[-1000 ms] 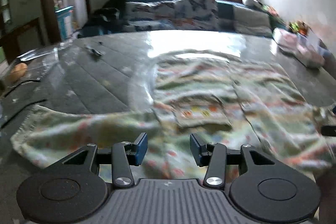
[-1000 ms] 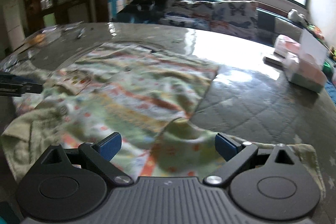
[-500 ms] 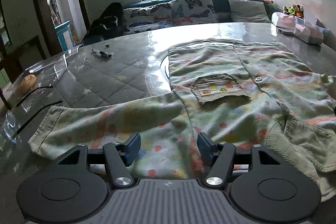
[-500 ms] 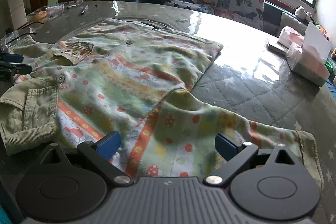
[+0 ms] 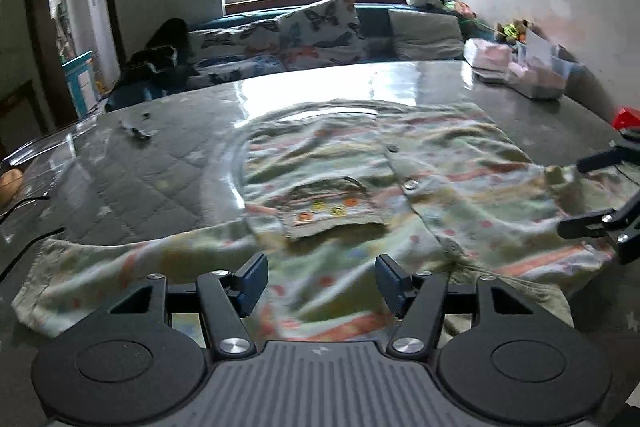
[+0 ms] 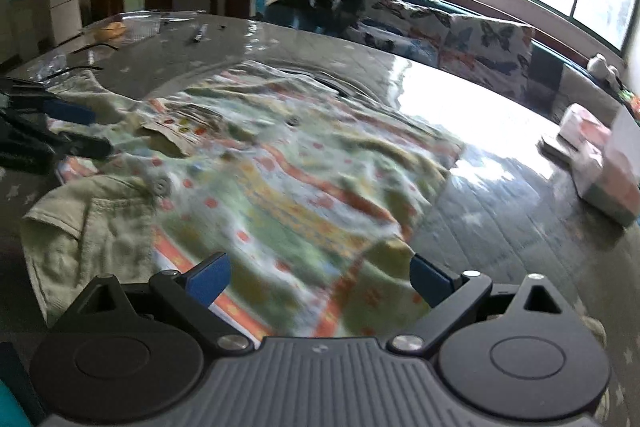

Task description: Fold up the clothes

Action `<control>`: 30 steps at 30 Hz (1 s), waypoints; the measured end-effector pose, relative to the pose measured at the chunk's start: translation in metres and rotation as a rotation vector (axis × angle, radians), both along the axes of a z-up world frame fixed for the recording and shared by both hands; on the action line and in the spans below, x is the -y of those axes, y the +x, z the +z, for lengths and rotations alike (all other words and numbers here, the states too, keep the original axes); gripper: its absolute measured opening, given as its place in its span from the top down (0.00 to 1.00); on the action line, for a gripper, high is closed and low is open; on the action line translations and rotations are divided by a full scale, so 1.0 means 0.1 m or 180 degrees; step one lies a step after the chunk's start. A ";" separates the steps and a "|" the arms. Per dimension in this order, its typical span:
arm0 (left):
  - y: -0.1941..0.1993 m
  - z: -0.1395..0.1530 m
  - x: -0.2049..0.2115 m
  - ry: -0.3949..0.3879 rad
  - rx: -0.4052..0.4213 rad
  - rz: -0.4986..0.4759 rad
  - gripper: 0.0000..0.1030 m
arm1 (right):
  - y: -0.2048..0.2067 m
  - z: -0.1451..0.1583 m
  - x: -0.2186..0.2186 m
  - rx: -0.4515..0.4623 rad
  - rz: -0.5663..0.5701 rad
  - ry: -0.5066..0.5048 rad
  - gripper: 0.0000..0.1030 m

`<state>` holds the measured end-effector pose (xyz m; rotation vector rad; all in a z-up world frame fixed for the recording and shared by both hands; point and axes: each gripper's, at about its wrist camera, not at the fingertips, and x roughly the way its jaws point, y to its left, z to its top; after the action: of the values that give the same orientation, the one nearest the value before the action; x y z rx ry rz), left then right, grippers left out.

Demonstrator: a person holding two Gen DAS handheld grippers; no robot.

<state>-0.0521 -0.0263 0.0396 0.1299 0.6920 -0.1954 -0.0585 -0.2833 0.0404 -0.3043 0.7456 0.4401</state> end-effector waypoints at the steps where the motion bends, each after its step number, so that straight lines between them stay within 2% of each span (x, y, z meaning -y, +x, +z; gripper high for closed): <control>1: 0.00 -0.03 0.02 0.0010 -0.0024 -0.0014 0.39 | 0.01 0.00 -0.03 0.0007 0.0018 -0.0004 0.05; 8: -0.03 -0.16 0.07 0.0111 -0.0136 -0.0109 0.39 | 0.06 -0.02 -0.21 0.0006 0.0130 0.0036 0.06; 13: -0.04 -0.07 -0.01 0.0005 -0.0073 -0.0038 0.39 | 0.03 0.00 -0.34 -0.0011 0.0282 0.0067 0.08; 17: -0.06 -0.18 0.05 0.0077 -0.0177 -0.0094 0.39 | -0.01 -0.02 -0.45 -0.0049 0.0416 0.0072 0.09; 20: -0.11 -0.19 0.10 0.0181 -0.0086 -0.0137 0.39 | -0.04 -0.03 -0.53 -0.0076 0.0514 0.0073 0.11; 24: -0.10 -0.10 0.02 0.0112 -0.0046 -0.0095 0.39 | -0.06 -0.03 -0.55 -0.0072 0.0524 0.0085 0.14; 30: 0.04 -0.06 -0.03 -0.0068 -0.0015 0.0062 0.41 | 0.02 -0.03 -0.42 -0.0096 0.0302 0.0230 0.15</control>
<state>-0.0486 -0.0237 0.0341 0.1024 0.6953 -0.1845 -0.0569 -0.2411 0.0376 -0.2665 0.7450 0.5612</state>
